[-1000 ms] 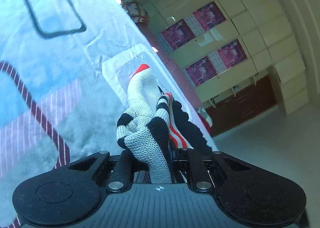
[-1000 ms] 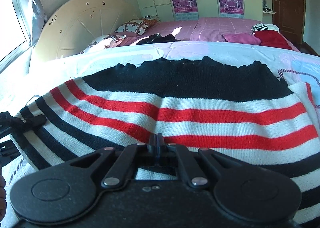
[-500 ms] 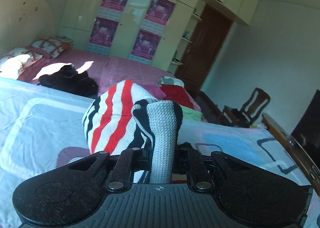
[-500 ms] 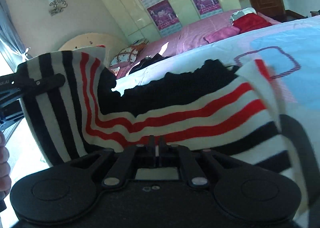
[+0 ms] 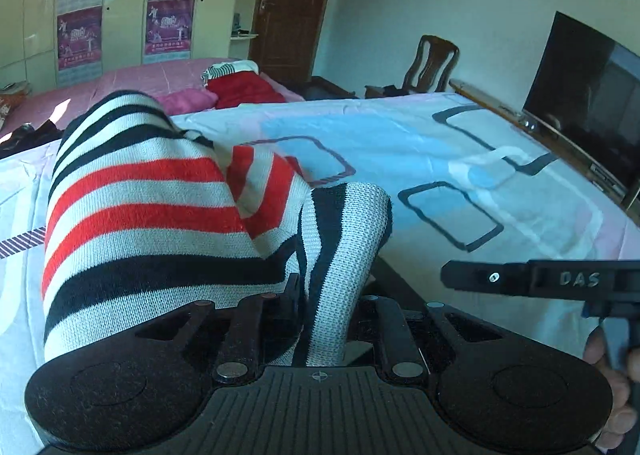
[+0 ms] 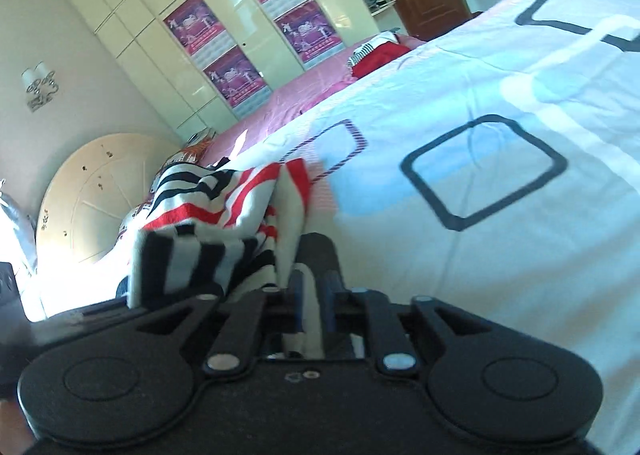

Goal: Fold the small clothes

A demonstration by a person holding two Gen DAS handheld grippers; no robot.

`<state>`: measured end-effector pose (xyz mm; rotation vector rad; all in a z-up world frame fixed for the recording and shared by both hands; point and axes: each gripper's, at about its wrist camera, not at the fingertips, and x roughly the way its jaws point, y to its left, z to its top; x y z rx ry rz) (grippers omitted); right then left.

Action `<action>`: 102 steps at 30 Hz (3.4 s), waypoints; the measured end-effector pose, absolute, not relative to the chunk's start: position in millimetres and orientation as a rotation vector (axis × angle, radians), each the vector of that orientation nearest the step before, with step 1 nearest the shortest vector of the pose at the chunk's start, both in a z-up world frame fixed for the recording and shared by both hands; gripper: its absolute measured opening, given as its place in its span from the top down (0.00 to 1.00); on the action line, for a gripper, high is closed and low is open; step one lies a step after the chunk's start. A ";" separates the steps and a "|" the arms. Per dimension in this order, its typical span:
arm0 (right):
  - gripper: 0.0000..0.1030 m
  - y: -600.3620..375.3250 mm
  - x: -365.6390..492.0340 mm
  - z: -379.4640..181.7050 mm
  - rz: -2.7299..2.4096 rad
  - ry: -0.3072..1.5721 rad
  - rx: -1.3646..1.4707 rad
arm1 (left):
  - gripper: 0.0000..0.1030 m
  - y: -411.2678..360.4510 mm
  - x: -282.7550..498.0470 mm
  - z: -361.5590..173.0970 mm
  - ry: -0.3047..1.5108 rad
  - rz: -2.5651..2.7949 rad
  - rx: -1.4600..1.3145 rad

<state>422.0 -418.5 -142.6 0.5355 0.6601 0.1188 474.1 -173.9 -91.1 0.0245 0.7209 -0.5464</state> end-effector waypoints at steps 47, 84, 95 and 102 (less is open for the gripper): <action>0.57 -370.9 478.0 -115.6 0.205 0.674 0.388 | 0.18 -58.0 530.0 -91.3 0.702 -0.312 -0.169; 0.71 -370.3 492.0 -97.7 0.340 0.726 0.210 | 0.16 -47.5 534.8 -92.3 0.729 -0.266 -0.125; 0.77 -362.7 449.4 -119.4 0.364 0.803 0.202 | 0.15 -39.9 487.4 -110.5 0.762 -0.278 -0.190; 0.69 -379.6 448.4 -144.2 0.350 0.809 0.365 | 0.15 -32.5 487.0 -117.7 0.768 -0.291 -0.194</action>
